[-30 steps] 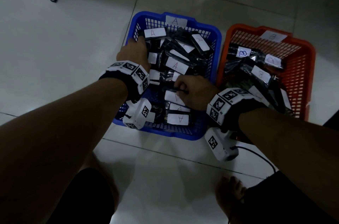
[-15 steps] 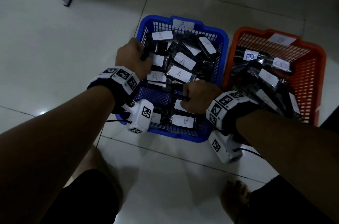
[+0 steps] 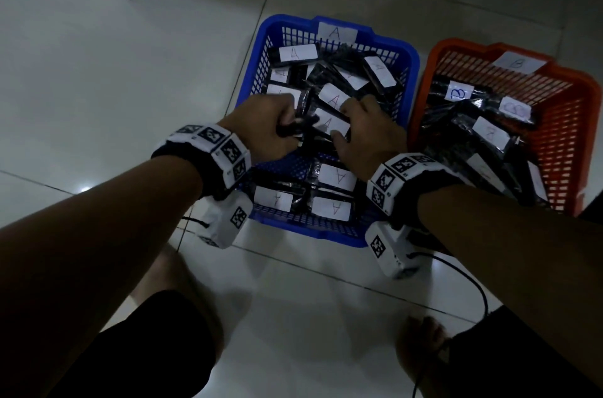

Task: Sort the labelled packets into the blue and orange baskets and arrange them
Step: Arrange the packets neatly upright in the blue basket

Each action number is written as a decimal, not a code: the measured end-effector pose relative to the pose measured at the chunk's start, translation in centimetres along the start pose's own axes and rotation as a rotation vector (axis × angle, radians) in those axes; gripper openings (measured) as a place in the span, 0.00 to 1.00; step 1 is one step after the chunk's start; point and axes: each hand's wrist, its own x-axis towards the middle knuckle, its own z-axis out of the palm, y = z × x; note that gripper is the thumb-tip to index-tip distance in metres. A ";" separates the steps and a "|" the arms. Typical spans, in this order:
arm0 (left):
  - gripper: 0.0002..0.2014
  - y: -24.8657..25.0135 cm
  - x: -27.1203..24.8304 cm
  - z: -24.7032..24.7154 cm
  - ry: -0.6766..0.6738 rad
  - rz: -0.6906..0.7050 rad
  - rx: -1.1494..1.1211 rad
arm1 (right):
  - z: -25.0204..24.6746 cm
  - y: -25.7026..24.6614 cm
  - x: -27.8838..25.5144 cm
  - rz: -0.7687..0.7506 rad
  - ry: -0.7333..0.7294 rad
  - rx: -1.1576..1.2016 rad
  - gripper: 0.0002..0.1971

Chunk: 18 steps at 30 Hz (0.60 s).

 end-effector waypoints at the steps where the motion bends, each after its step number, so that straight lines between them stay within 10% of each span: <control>1: 0.15 -0.2 -0.1 0.2 -0.042 0.014 0.050 | 0.2 0.1 0.0 0.004 0.007 0.005 0.20; 8: 0.35 -1.2 0.4 1.3 -0.162 -0.010 0.152 | 0.6 0.7 0.0 0.008 0.021 0.003 0.18; 18: 0.33 -2.5 0.5 1.5 -0.346 0.071 0.515 | 0.8 1.0 -0.1 -0.042 0.021 -0.058 0.23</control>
